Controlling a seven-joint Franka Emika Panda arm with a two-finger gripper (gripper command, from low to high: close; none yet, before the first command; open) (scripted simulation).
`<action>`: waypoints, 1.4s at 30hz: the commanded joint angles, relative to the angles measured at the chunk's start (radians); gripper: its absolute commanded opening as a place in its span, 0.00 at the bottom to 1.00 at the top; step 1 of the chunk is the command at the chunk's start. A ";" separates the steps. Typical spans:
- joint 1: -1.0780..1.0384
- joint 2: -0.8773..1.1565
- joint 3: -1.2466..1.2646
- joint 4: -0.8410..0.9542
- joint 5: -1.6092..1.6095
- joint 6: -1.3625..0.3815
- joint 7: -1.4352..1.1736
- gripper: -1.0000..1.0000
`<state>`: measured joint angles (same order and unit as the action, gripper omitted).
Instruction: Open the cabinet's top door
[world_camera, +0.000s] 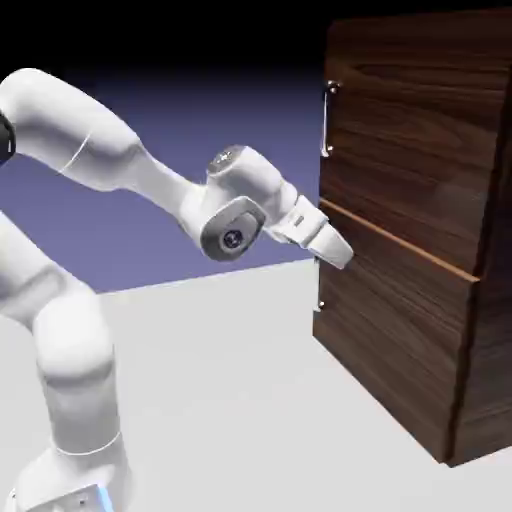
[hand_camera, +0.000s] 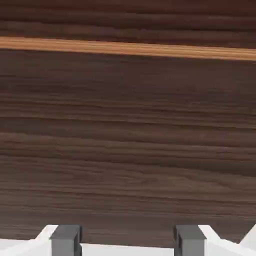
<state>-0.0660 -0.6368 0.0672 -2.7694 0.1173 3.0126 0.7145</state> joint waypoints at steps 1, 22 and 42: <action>-0.029 -0.025 0.025 0.015 0.044 -0.009 -0.010 0.50; -0.636 -0.545 0.548 0.331 0.957 -0.199 -0.216 0.50; -1.202 -1.029 1.036 0.626 1.808 -0.376 -0.409 0.50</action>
<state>-1.2675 -1.6662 1.1030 -2.1438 1.9253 2.6370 0.3056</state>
